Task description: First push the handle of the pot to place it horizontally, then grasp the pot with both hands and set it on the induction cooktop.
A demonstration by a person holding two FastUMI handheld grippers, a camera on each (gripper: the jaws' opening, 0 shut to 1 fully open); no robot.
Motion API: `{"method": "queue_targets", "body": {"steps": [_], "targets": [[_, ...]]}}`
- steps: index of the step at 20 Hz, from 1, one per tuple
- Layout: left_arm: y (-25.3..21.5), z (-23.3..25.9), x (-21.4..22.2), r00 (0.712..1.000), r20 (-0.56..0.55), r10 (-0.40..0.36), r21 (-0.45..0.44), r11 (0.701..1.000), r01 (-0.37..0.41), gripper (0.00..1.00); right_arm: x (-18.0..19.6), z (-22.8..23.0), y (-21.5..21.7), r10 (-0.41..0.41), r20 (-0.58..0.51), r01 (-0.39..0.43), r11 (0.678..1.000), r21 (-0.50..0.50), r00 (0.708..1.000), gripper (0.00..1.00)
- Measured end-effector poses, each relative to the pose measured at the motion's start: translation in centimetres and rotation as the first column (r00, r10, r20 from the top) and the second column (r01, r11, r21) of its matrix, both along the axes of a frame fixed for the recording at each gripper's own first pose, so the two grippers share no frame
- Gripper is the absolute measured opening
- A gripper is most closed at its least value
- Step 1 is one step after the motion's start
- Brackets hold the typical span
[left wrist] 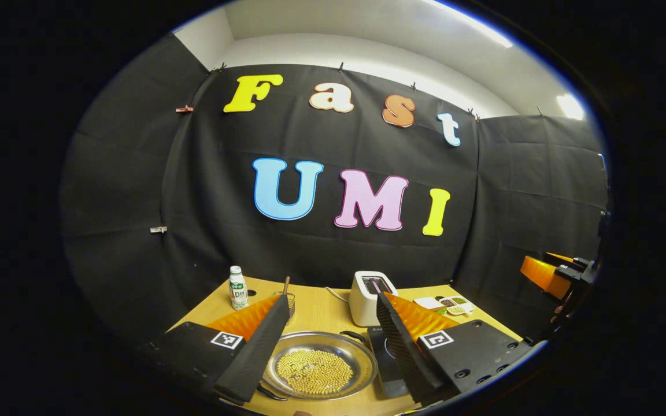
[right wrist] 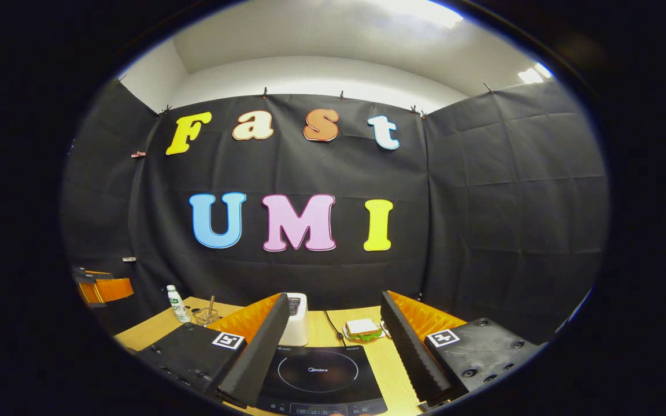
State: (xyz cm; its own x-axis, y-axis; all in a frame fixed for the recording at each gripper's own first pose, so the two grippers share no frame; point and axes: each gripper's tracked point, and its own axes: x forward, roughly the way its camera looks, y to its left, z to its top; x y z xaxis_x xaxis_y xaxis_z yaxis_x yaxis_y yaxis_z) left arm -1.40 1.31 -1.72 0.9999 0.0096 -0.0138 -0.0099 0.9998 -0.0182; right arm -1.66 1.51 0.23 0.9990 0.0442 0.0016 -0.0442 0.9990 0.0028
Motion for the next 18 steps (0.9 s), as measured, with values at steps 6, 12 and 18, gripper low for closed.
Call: {"method": "queue_targets", "body": {"steps": [6,12,18], "targets": [[0.7,-0.2,-0.5,1.000,-0.014,-0.019,0.006,1.000,0.019,0.95,-1.3,-0.6,-0.7,-0.016,-0.008,0.016,1.000,-0.009,1.000,0.98],[1.1,-1.8,-0.4,0.995,-0.081,-0.060,0.038,0.997,0.063,0.82,-2.5,-1.6,-0.8,-0.023,-0.029,0.023,1.000,0.001,0.999,0.99],[1.1,-3.7,0.0,0.978,-0.165,-0.130,0.006,0.991,0.133,0.29,-2.3,-1.3,-0.4,-0.023,-0.013,0.023,1.000,-0.012,1.000,0.99]]}}
